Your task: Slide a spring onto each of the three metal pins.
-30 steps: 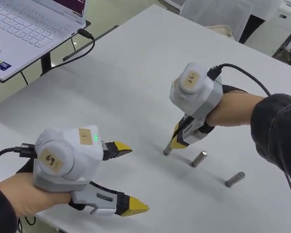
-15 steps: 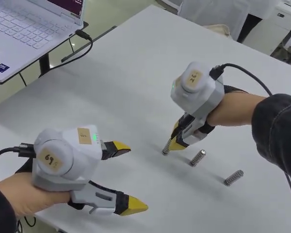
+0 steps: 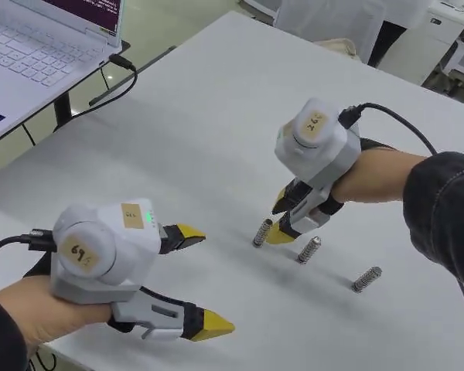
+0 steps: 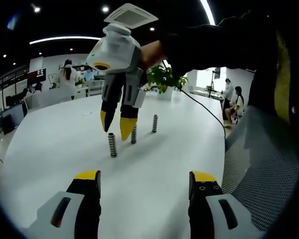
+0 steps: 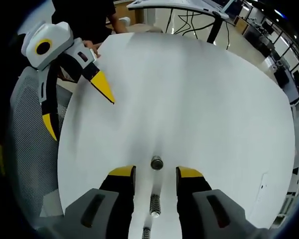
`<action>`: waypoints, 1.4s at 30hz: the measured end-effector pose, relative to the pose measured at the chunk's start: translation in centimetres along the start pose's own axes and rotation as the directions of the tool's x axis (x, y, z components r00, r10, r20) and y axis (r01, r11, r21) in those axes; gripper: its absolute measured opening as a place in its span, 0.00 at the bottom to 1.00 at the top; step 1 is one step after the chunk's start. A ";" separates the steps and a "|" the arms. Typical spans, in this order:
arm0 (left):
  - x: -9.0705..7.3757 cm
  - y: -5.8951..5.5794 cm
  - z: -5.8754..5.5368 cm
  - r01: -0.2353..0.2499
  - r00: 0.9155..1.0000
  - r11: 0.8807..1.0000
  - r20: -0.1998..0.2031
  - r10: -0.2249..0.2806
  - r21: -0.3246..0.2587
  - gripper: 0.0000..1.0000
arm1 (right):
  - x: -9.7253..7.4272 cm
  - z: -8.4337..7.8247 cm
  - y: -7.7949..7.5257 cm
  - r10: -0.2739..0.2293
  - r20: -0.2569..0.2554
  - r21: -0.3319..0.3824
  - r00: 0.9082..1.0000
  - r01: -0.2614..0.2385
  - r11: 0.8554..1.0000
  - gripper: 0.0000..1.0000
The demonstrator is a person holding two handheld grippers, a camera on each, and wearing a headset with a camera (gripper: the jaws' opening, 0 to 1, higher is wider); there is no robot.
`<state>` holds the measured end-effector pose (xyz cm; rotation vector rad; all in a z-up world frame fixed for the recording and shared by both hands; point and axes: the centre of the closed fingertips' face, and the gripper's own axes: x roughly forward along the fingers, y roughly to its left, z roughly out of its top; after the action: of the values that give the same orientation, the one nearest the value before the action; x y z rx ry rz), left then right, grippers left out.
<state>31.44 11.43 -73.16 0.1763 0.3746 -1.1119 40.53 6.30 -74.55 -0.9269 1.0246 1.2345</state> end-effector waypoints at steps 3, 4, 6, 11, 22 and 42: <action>0.0 0.0 0.2 0.002 1.000 1.000 -0.003 -0.002 0.005 0.69 | -0.5 -0.1 0.0 -0.010 0.025 0.020 1.000 0.010 1.000 0.32; 0.0 0.0 0.2 0.002 1.000 1.000 -0.005 -0.002 0.005 0.69 | -0.6 -0.1 -0.1 -0.015 0.032 0.026 0.999 0.014 1.000 0.32; 0.0 0.0 0.4 0.002 1.000 1.000 -0.007 -0.002 0.008 0.68 | -1.0 -0.2 -0.1 -0.021 0.050 0.045 0.999 0.019 0.999 0.33; 0.1 0.1 0.7 0.001 1.000 1.000 -0.014 -0.001 0.008 0.68 | -2.1 -0.5 -0.1 -0.050 0.091 0.081 0.995 0.043 0.996 0.35; 0.3 -0.3 1.6 0.004 1.000 1.000 -0.028 -0.004 0.025 0.68 | -5.3 -0.7 -0.2 -0.135 0.212 0.168 0.968 0.100 0.981 0.40; 0.9 -1.3 2.7 0.017 0.999 0.999 -0.040 -0.016 0.036 0.69 | -10.2 -4.5 1.2 -0.300 0.368 0.342 0.880 0.172 0.924 0.48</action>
<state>31.16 9.24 -70.91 0.2284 0.3919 -1.1334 38.46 -0.78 -66.05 -0.5029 0.7039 0.9750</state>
